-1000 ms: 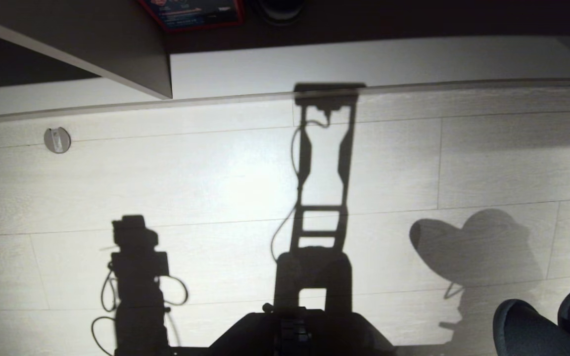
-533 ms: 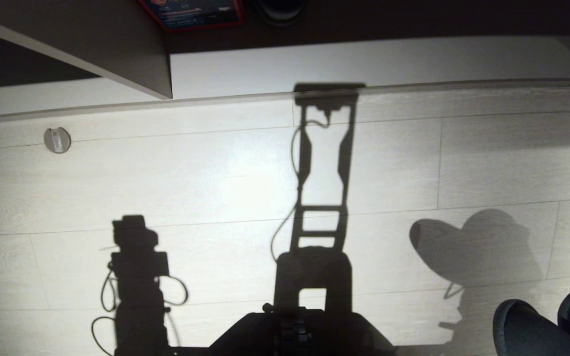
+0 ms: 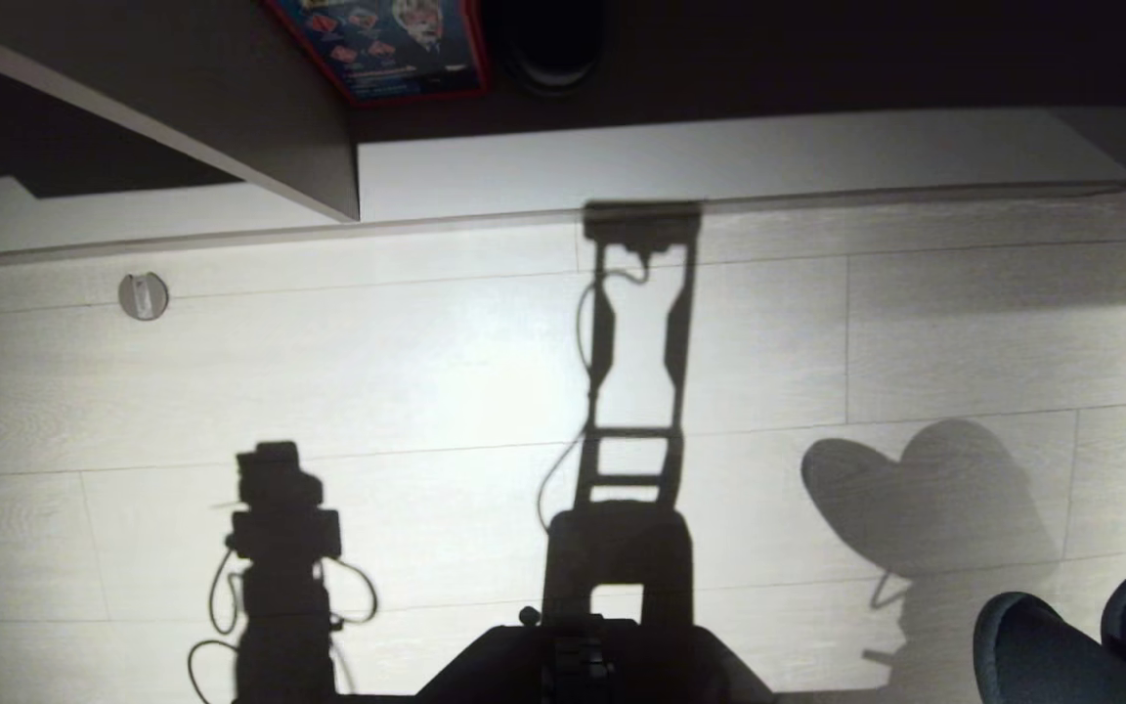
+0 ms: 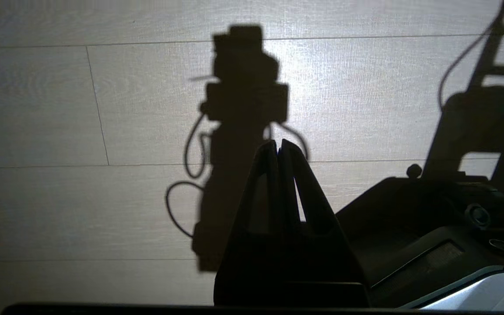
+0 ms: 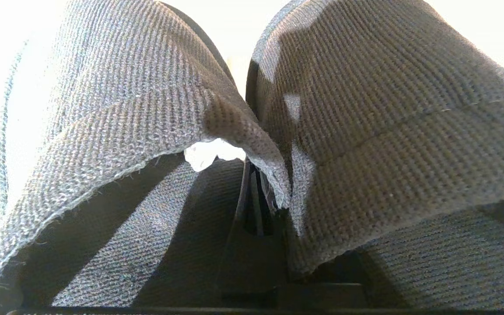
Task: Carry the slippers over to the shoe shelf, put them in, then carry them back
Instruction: Place the slippers on the floor
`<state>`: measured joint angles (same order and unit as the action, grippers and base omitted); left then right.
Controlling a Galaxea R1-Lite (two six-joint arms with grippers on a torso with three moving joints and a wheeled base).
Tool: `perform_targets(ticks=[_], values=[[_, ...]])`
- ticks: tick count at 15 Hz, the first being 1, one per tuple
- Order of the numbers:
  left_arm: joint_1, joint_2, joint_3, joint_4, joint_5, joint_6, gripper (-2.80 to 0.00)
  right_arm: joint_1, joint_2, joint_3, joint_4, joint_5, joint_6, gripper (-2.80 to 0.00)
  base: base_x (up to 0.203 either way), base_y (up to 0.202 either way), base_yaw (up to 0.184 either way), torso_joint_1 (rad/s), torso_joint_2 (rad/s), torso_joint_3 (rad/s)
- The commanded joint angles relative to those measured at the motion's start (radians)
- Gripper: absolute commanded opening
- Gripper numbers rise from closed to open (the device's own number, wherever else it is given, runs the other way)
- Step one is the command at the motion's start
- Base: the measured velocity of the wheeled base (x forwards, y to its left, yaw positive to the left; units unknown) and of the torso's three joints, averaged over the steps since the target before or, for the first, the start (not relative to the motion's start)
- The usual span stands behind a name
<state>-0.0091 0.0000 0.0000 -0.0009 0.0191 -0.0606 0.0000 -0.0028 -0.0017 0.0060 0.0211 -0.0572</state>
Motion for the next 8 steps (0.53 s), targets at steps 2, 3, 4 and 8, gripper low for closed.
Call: perform_targets(ticks=[2, 3, 4, 8], values=[[0.0, 0.0, 0.0, -0.001, 0.001, -0.001, -2.8, 0.0, 0.001, 0.0, 0.0, 0.0, -0.001, -2.8, 0.0, 0.0, 0.0, 0.003, 0.0, 0.201], [0.0, 0.0, 0.0, -0.001, 0.001, -0.001, -2.8, 0.0, 0.001, 0.0, 0.0, 0.0, -0.001, -2.8, 0.0, 0.0, 0.0, 0.002, 0.01, 0.198], [0.0, 0.0, 0.0, -0.001, 0.001, -0.001, -2.8, 0.0, 0.001, 0.0, 0.0, 0.0, -0.001, -2.8, 0.0, 0.0, 0.0, 0.0, 0.0, 0.21], [0.0, 0.0, 0.0, -0.001, 0.001, -0.001, -2.8, 0.0, 0.001, 0.0, 0.0, 0.0, -0.001, -2.8, 0.0, 0.0, 0.0, -0.002, 0.0, 0.203]])
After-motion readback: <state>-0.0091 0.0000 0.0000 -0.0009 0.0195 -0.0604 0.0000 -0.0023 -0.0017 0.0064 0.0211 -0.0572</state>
